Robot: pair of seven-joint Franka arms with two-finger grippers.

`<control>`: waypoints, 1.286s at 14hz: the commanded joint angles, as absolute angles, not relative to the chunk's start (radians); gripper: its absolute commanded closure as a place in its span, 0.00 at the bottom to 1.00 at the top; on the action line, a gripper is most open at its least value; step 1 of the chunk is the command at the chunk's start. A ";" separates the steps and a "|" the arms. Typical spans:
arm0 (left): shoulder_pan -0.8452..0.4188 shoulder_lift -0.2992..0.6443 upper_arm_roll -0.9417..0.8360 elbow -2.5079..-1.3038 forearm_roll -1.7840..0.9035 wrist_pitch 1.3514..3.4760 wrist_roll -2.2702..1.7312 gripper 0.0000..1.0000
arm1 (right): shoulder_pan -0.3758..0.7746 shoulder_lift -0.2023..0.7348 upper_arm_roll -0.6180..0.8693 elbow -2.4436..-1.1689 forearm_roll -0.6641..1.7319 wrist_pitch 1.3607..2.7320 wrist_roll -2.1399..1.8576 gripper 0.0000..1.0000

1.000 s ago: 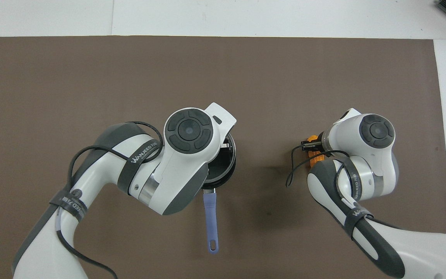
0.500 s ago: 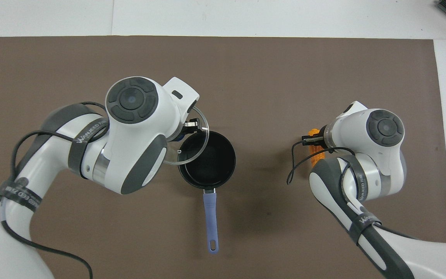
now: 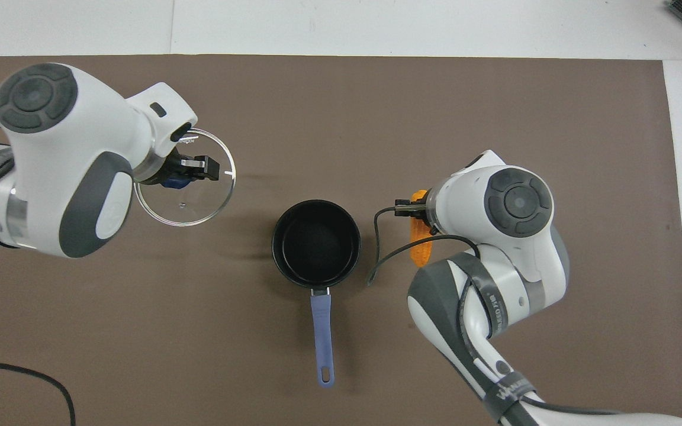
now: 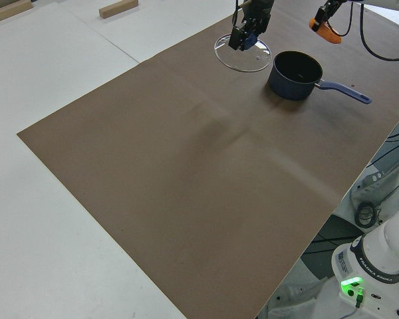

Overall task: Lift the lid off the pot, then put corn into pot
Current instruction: 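Lift the lid away with the left gripper while the right gripper carries the corn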

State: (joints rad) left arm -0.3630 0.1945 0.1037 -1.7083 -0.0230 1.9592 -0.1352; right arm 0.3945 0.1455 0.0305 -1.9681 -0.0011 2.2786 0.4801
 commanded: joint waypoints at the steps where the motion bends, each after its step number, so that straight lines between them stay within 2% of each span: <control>1: -0.275 0.173 0.094 -1.721 -0.017 1.928 0.007 1.00 | 0.437 0.179 0.031 -1.887 0.015 2.244 0.552 1.00; 6: -0.114 0.164 0.092 -1.744 -0.017 1.919 0.250 1.00 | 0.486 0.186 0.066 -1.850 0.075 2.243 0.554 1.00; 11: -0.022 0.058 0.094 -1.932 -0.018 1.960 0.321 1.00 | 0.541 0.271 0.066 -1.789 0.069 2.249 0.568 1.00; 14: 0.024 0.008 0.094 -2.057 -0.018 2.054 0.347 1.00 | 0.593 0.336 0.066 -1.758 0.068 2.258 0.572 1.00; 18: 0.074 0.029 0.094 -2.102 -0.018 2.121 0.374 1.00 | 0.597 0.377 0.066 -1.759 0.066 2.279 0.572 1.00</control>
